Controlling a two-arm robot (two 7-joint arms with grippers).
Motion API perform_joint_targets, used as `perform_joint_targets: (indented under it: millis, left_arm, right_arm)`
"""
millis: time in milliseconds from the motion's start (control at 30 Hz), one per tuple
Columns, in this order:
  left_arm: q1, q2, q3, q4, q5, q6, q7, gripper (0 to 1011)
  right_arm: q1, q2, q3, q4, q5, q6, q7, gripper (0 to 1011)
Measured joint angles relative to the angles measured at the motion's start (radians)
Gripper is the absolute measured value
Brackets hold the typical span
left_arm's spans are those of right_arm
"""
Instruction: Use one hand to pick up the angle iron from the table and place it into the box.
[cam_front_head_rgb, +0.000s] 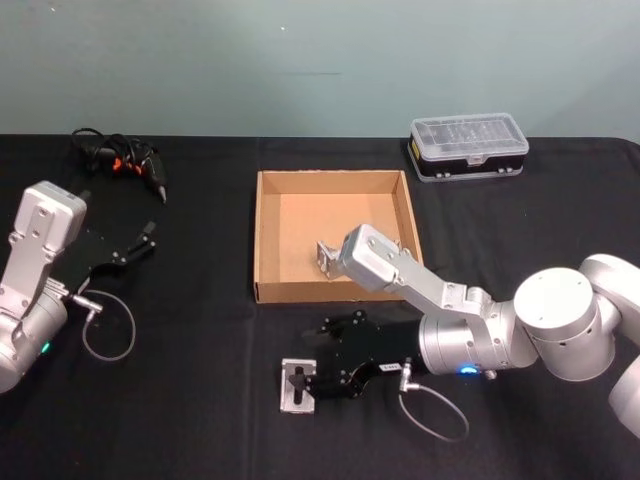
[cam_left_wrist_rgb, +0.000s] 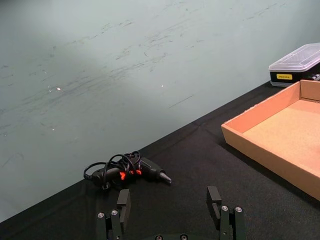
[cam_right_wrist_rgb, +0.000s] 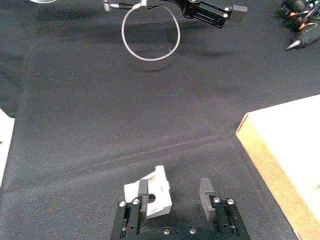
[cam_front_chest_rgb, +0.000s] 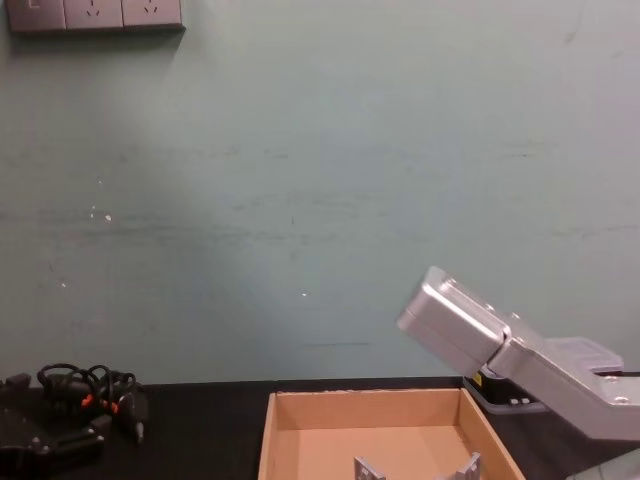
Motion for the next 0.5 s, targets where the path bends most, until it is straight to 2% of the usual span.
perform_joint_targets:
  millis: [67,100,267,367,400,467,500]
  left_arm:
    - [0.0,0.0,0.0,0.0,0.0,0.0,0.0,1000]
    - [0.0,0.0,0.0,0.0,0.0,0.0,0.0,1000]
    - [0.0,0.0,0.0,0.0,0.0,0.0,0.0,1000]
    - [0.0,0.0,0.0,0.0,0.0,0.0,0.0,1000]
    - [0.0,0.0,0.0,0.0,0.0,0.0,0.0,1000]
    - [0.0,0.0,0.0,0.0,0.0,0.0,0.0,1000]
    - [0.0,0.0,0.0,0.0,0.0,0.0,0.0,1000]
  right_arm:
    - [-0.002,-0.001,0.0,0.0,0.0,-0.001,0.0,609]
    - [-0.002,-0.001,0.0,0.001,0.0,-0.002,0.0,609]
    - [-0.006,-0.002,0.0,0.002,-0.001,-0.003,0.0,403]
    - [-0.008,-0.003,-0.001,0.004,-0.002,-0.005,0.0,342]
    - [-0.009,-0.003,-0.001,0.004,-0.002,-0.005,0.0,280]
    - [-0.01,-0.002,-0.001,0.004,-0.003,-0.006,-0.001,223]
    - [-0.01,-0.002,-0.001,0.004,-0.003,-0.006,-0.001,223]
